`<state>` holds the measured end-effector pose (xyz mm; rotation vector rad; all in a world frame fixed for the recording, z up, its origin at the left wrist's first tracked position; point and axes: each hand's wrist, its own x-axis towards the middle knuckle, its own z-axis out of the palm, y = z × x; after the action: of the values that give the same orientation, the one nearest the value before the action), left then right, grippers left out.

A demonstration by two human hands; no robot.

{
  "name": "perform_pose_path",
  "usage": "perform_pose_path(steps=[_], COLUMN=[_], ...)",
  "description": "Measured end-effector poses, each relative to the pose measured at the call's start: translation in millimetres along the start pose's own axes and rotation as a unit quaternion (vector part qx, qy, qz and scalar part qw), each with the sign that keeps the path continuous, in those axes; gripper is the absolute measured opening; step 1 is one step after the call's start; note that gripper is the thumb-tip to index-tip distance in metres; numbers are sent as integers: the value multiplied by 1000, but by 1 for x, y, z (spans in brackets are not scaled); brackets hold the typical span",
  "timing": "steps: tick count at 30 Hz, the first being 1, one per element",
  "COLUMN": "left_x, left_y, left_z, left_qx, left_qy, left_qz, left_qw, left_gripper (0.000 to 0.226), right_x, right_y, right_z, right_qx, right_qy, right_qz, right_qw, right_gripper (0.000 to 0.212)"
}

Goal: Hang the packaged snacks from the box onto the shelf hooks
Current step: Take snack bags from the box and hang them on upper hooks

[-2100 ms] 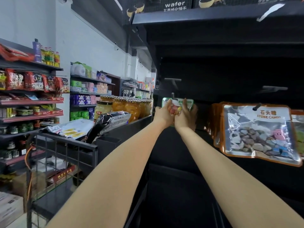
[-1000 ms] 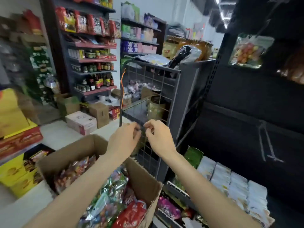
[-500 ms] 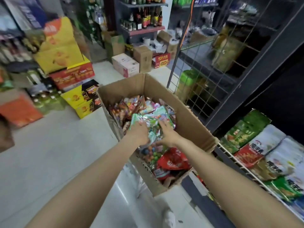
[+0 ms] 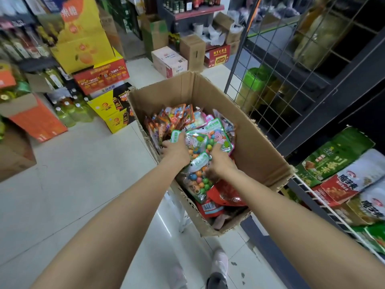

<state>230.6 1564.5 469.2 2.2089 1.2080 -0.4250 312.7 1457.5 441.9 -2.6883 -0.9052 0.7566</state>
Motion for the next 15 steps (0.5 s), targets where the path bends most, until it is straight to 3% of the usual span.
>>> perform_pose_path(steps=[5, 7, 9, 11, 13, 14, 15], left_x=[-7, -5, -5, -7, -13, -18, -25], left_y=[1, 1, -1, -2, 0, 3, 8], left_z=[-7, -10, -17, -21, -29, -35, -44], left_qx=[-41, -73, -65, -66, -86, -92, -110], left_qy=[103, 124, 152, 162, 154, 160, 174], left_qz=[65, 80, 98, 129, 170, 194, 219], left_qw=[992, 986, 981, 976, 970, 963, 954], left_gripper=[91, 70, 15, 45, 37, 19, 16], right_x=[2, 2, -2, -10, -16, -21, -26], right_y=[1, 3, 6, 11, 18, 19, 20], right_z=[-6, -9, -14, -25, -40, -52, -65], right_qx=[20, 65, 129, 195, 227, 229, 233], right_qy=[-18, -30, -43, -55, -36, -16, 8], right_qz=[-24, -16, -26, -38, -56, -61, -68], right_qw=[999, 997, 990, 979, 972, 971, 970], right_gripper=[55, 56, 62, 68, 64, 57, 54])
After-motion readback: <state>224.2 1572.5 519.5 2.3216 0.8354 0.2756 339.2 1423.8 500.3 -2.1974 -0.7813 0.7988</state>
